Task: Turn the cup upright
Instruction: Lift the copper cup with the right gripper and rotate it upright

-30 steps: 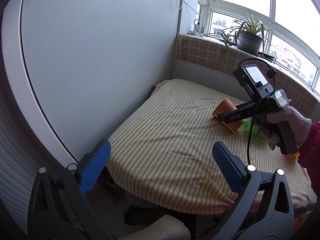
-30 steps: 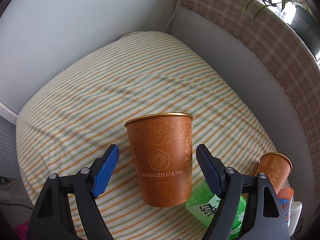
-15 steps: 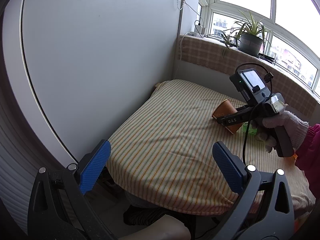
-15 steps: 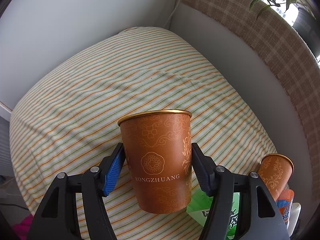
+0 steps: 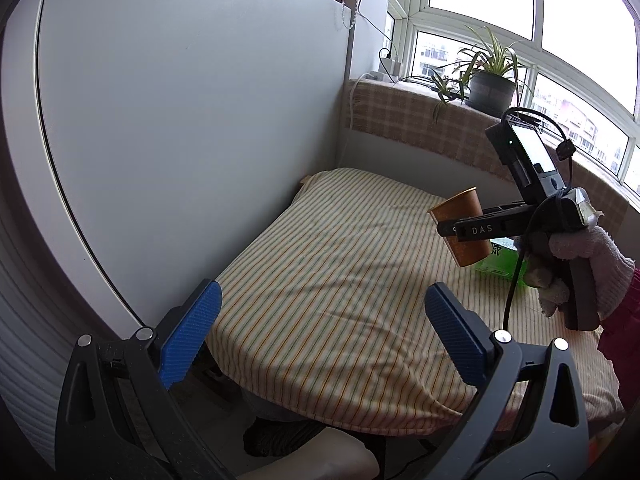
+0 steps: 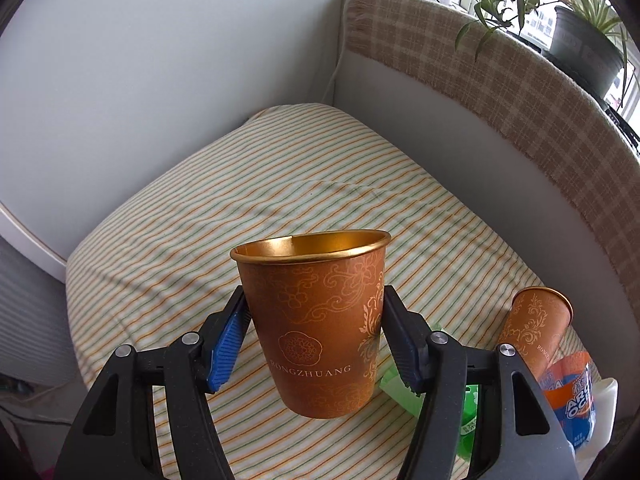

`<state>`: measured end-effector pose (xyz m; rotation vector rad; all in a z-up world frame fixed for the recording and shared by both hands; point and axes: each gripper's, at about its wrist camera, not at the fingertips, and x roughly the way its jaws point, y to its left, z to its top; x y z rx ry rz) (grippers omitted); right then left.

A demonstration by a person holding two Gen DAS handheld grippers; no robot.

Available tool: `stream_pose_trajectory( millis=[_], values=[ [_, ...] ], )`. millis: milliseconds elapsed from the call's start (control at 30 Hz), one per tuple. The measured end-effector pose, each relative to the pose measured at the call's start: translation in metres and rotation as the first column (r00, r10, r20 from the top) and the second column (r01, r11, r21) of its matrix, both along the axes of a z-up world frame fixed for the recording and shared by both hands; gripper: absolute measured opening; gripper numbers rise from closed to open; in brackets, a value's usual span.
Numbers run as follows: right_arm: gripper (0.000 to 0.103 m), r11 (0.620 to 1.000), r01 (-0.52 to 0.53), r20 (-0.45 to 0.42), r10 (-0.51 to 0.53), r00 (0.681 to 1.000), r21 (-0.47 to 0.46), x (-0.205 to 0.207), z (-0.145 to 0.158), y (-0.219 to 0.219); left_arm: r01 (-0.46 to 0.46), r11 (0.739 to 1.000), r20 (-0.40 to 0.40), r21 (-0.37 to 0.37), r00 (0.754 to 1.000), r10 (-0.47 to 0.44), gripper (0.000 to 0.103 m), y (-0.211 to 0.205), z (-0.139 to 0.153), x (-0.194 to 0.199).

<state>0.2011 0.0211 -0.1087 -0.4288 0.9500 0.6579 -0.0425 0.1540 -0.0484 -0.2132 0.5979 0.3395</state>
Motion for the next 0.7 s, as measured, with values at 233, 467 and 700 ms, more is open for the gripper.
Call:
stream_pose_trajectory(
  millis=[233, 467, 700],
  values=[
    [0.063, 0.987, 0.076, -0.001, -0.077, 0.997, 0.139, -0.040, 0.028, -0.043, 0.028, 0.999, 0.019, -0.018, 0.999, -0.028, 0.103, -0.010, 0.001, 0.005],
    [0.063, 0.940, 0.235, -0.060, -0.228, 0.972, 0.245, -0.073, 0.034, -0.106, 0.135, 0.989, 0.017, -0.059, 0.991, -0.134, 0.103, -0.034, 0.000, 0.018],
    [0.063, 0.859, 0.418, -0.181, -0.379, 0.907, 0.296, -0.093, 0.018, -0.174, 0.256, 0.962, -0.024, -0.096, 0.965, -0.259, 0.103, -0.066, -0.007, 0.038]
  ],
)
